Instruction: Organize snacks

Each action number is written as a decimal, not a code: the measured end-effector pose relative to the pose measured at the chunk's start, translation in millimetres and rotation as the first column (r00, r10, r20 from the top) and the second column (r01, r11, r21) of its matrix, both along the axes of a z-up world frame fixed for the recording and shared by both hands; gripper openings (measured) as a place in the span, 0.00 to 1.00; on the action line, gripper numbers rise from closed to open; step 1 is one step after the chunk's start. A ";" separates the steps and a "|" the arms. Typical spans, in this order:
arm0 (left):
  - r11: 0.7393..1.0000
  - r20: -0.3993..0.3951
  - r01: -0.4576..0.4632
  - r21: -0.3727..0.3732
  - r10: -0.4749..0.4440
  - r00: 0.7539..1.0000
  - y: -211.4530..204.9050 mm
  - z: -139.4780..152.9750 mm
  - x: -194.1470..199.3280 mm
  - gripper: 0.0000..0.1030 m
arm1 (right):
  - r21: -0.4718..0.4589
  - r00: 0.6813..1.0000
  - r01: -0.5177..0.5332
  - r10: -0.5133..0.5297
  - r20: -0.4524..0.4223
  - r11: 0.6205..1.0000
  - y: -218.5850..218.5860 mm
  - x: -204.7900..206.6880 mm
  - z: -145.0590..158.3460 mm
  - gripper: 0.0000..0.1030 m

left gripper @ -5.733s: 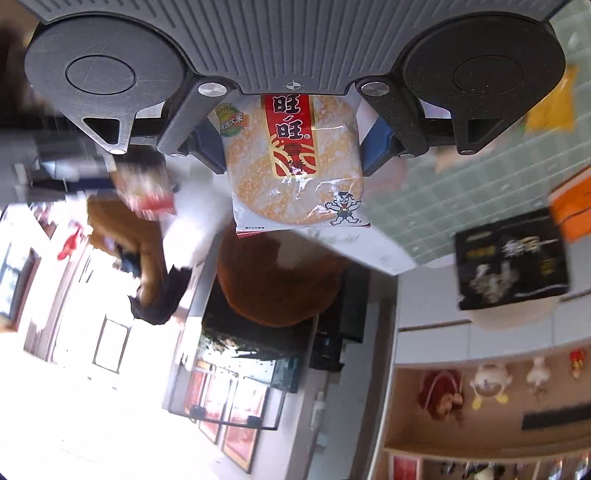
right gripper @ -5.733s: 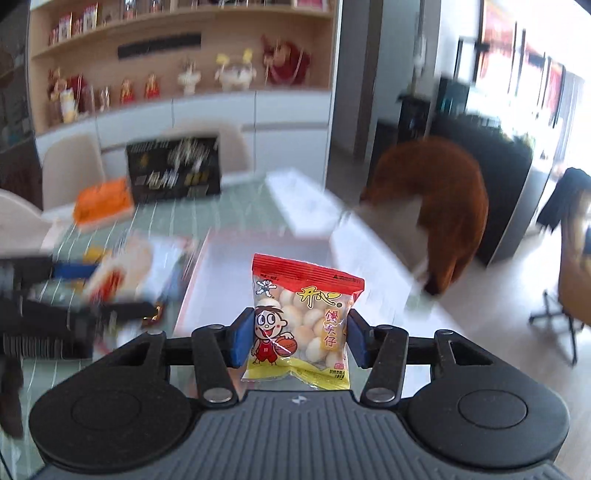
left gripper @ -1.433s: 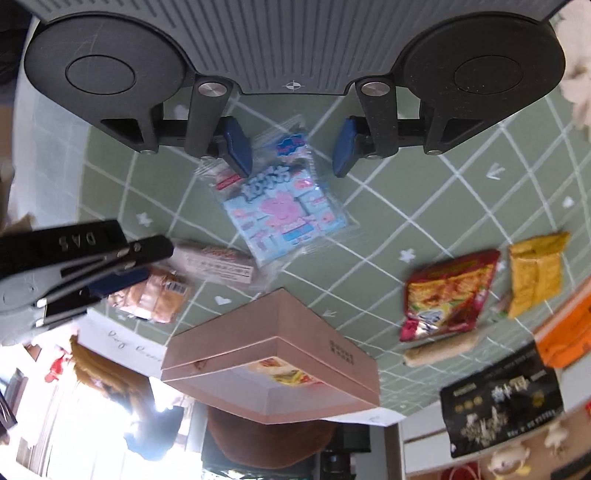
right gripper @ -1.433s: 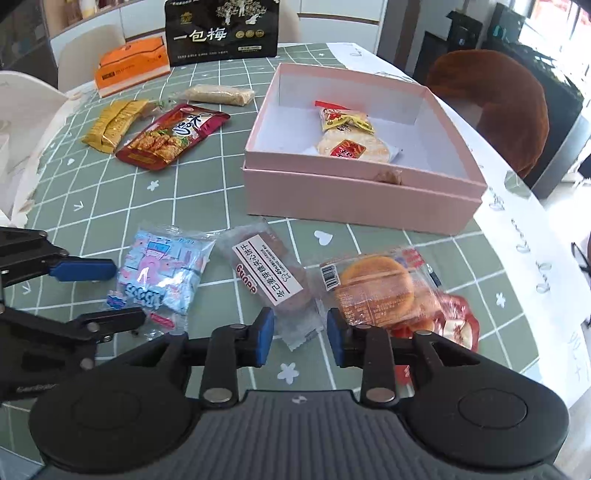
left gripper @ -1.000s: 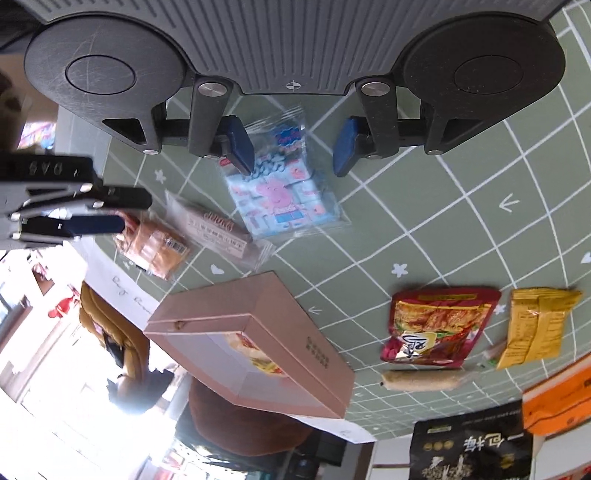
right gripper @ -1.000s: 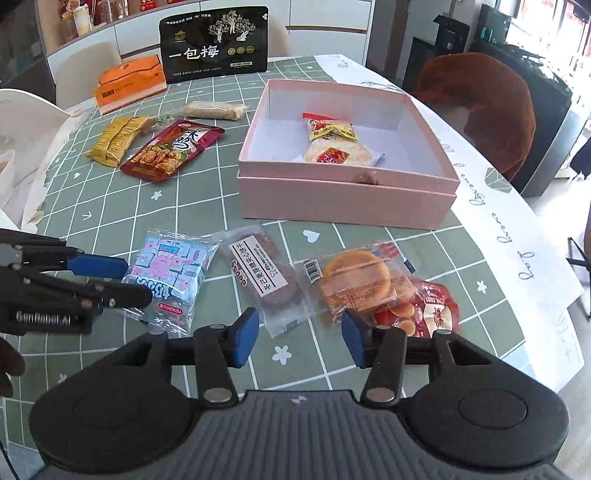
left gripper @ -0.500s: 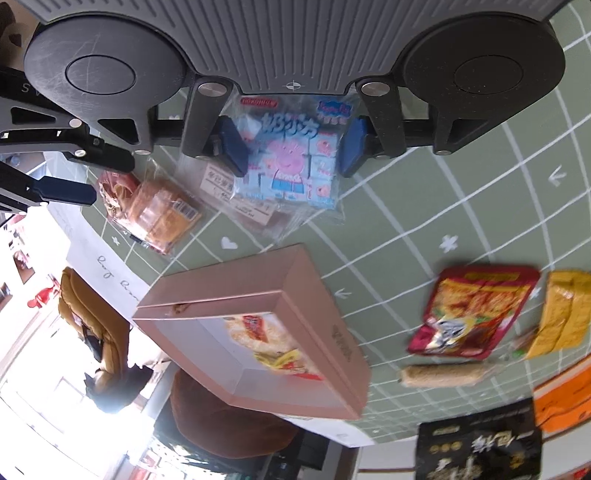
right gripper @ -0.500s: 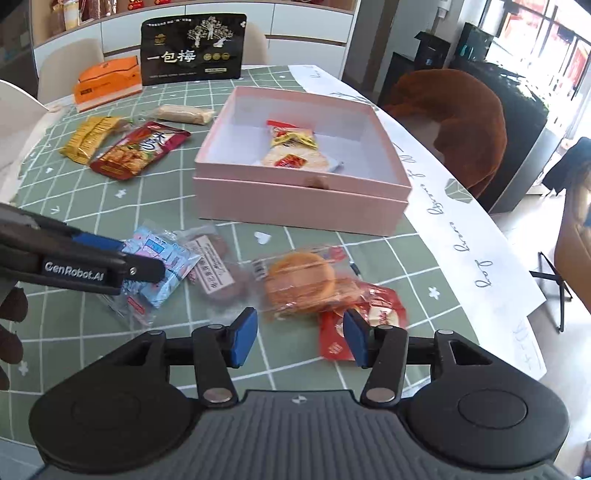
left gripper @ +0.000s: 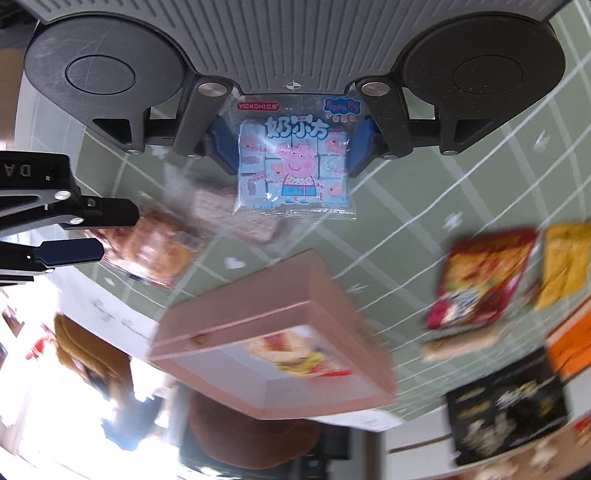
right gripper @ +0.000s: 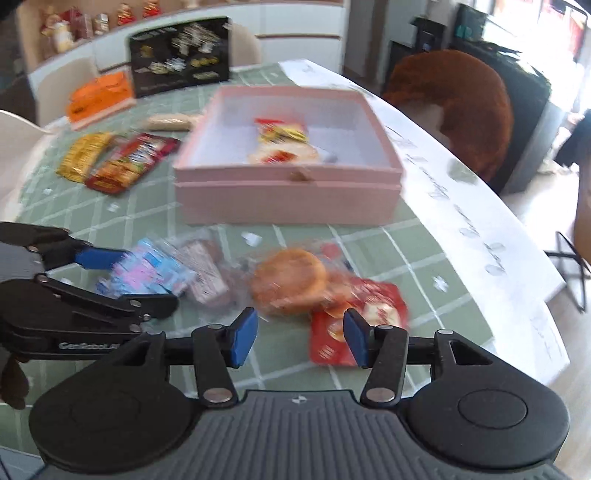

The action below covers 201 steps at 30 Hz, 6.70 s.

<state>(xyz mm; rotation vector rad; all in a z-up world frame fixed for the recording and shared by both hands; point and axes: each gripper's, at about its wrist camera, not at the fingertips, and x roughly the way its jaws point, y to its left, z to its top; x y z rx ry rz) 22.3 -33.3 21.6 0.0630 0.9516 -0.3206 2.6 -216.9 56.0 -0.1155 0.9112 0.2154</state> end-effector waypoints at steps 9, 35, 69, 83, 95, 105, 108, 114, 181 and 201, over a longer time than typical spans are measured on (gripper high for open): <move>0.986 -0.024 -0.159 -0.042 0.158 0.987 42.5 3.8 -16.2 0.66 | 0.037 0.983 -0.183 0.184 -0.011 0.982 58.2 35.0 -1.8 0.49; 0.971 -0.051 -0.179 -0.157 0.173 0.984 74.4 4.0 -24.5 0.65 | 0.080 0.988 0.003 0.010 -0.153 0.997 88.3 23.8 -26.0 0.47; 0.987 -0.010 -0.129 -0.091 0.129 0.992 63.2 2.9 -35.9 0.66 | 0.025 0.988 -0.108 0.110 -0.104 0.994 63.2 -7.3 -6.2 0.37; 0.937 0.269 -0.044 -0.346 0.144 0.952 30.9 135.5 46.9 0.62 | 0.160 0.986 -0.011 -0.016 0.167 0.987 -25.7 44.9 132.9 0.37; 0.960 0.019 -0.015 -0.278 0.022 1.000 -38.7 45.0 159.4 0.58 | 0.124 0.994 0.093 -0.099 0.039 0.988 -39.5 212.1 75.9 0.37; 0.802 -0.037 -0.431 -0.414 0.459 0.888 127.9 23.9 150.2 0.58 | 0.042 0.997 0.037 -0.034 -0.064 0.998 -1.0 224.3 19.5 0.42; 0.735 -0.052 -0.557 -0.386 0.585 0.809 171.4 4.5 127.4 0.58 | 0.048 0.998 -0.044 0.046 -0.040 0.998 22.1 219.6 34.5 0.49; 0.802 0.069 -0.530 -0.275 0.567 0.821 213.2 27.6 130.6 0.57 | -0.038 0.959 -0.283 0.284 0.013 0.958 124.9 225.4 64.7 0.61; 0.900 0.094 -0.394 -0.189 0.416 0.905 184.1 30.3 32.1 0.20 | -0.017 0.975 -0.123 0.118 -0.186 0.992 96.0 51.5 -7.1 0.30; 0.877 0.104 -0.471 -0.097 0.479 0.872 200.8 45.5 22.4 0.23 | 0.024 0.996 -0.043 0.044 -0.071 0.999 79.8 29.3 -27.4 0.80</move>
